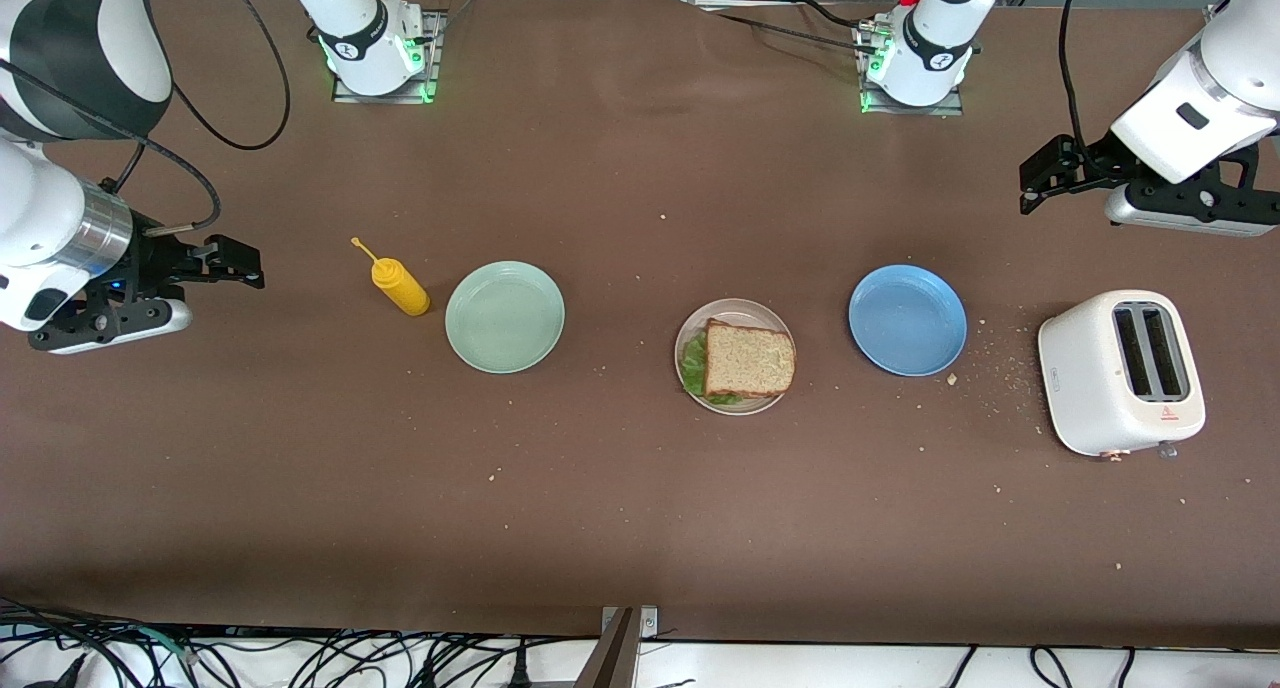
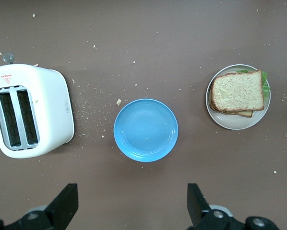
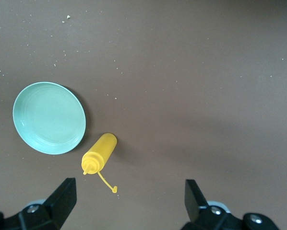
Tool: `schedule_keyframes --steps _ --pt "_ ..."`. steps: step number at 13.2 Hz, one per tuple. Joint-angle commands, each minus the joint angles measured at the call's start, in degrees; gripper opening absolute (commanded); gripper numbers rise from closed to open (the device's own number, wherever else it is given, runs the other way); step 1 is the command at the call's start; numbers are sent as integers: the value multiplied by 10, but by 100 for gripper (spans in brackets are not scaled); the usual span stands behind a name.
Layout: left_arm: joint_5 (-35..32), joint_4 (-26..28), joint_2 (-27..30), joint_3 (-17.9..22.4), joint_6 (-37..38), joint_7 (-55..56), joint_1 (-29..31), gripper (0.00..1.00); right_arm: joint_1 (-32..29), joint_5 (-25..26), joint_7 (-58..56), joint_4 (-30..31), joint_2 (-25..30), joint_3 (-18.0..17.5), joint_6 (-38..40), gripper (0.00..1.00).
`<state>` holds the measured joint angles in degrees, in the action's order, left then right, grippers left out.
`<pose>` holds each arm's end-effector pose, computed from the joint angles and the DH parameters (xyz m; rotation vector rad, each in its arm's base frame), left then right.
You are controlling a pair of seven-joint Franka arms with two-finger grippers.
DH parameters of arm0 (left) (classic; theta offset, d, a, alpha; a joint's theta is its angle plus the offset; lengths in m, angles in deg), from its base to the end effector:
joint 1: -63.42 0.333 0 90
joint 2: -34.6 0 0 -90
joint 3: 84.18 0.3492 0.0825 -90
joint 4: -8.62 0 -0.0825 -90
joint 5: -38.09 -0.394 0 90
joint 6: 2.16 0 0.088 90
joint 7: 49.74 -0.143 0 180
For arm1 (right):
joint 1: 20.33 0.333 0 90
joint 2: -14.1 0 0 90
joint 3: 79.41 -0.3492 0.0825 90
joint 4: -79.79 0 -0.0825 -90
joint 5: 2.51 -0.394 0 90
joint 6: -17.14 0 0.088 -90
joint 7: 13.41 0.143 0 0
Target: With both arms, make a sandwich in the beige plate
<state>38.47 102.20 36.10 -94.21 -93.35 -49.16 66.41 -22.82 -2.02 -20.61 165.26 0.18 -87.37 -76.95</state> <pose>0.5515 -0.0703 0.6078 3.1355 -0.1765 -0.0252 0.6383 0.0511 0.5200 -3.0934 -0.3410 0.1398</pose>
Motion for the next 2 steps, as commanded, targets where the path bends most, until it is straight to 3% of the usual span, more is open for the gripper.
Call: schedule_keyframes --steps 1,2 --pt "5 -17 -7 -2 11 -2 4 100 -6 7 2 0 2 -6 -1 100" --pt "5 -17 -7 -2 12 -2 4 100 -5 9 1 0 1 -6 -2 100"
